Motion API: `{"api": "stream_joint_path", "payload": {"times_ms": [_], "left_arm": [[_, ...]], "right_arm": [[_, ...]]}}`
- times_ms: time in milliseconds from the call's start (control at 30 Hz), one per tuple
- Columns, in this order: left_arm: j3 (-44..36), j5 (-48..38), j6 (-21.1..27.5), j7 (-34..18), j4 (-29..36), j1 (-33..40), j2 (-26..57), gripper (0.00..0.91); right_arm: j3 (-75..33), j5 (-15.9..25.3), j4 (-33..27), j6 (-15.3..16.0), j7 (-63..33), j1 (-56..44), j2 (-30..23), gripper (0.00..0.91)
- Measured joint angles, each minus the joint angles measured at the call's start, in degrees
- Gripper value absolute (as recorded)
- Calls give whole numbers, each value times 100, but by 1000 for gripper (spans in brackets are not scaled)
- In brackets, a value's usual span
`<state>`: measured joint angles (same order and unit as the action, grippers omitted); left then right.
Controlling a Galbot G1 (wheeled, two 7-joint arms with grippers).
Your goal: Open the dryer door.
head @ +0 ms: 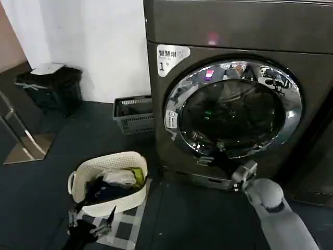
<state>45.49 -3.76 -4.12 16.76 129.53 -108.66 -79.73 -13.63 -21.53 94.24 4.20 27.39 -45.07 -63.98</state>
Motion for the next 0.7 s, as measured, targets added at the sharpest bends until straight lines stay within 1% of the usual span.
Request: {"api": "stream_joint_path", "payload": {"times_ms": [433,700], "left_arm": [[-15,-13,4,1,-47,-7,3,907],[-14,-16,3,7,-17,-18,-6,907]], "right_arm": [[485,-24,-421,117,166,652,-195,907],[797,-67,-716,108,28,1059,-317,907]]}}
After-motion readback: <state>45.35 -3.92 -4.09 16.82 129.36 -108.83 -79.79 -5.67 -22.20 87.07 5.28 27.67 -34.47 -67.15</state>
